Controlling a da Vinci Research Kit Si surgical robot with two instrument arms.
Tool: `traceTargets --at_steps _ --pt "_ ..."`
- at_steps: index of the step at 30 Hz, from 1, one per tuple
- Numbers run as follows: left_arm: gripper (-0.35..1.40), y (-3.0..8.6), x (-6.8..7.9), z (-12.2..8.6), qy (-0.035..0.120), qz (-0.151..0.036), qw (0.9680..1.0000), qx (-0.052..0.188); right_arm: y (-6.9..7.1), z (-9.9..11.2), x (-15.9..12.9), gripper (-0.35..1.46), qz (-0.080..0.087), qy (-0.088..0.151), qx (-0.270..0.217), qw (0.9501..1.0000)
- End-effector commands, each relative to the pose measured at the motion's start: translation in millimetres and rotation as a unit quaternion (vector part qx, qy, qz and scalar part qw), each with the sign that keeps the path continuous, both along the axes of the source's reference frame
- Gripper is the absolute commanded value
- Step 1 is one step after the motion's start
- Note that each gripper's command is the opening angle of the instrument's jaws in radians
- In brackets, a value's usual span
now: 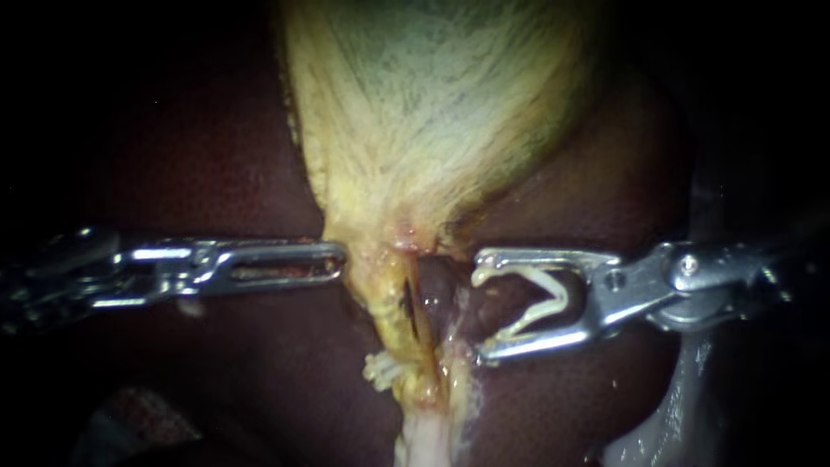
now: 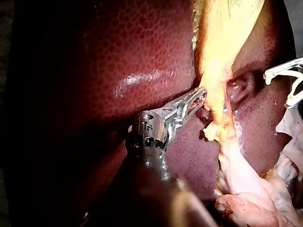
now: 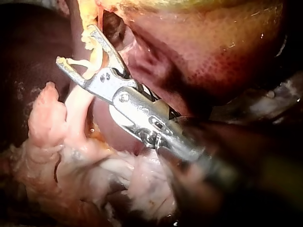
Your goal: Clipping third clip left tube
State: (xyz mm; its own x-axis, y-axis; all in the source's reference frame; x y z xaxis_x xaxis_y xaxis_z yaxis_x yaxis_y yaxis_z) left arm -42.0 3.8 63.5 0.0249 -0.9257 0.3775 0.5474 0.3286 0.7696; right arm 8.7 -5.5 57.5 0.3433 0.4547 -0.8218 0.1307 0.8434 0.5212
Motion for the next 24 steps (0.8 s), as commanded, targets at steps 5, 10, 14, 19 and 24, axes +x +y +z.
traceTargets --at_steps 5,10,14,19,24 --pt "-0.35 0.0 0.1 -0.1 0.000 -0.001 1.0000 0.000 -0.8 1.8 2.3 0.60 0.004 -0.006 0.016 0.9998" --pt "-0.35 0.0 0.1 -0.3 0.000 -0.002 1.0000 0.000 -1.2 4.3 4.0 0.60 0.011 -0.014 0.036 0.9992" --pt "-0.35 -0.1 0.1 -0.5 0.001 -0.002 1.0000 0.000 -1.2 6.6 4.6 0.59 0.018 -0.021 0.051 0.9983" --pt "-0.35 -0.1 0.2 -0.8 0.001 -0.002 1.0000 0.001 -1.6 9.1 4.5 0.56 0.023 -0.032 0.073 0.9966" --pt "-0.35 -0.2 0.2 -1.5 0.001 -0.003 1.0000 0.002 -1.9 10.9 4.5 0.54 0.016 -0.051 0.074 0.9958"
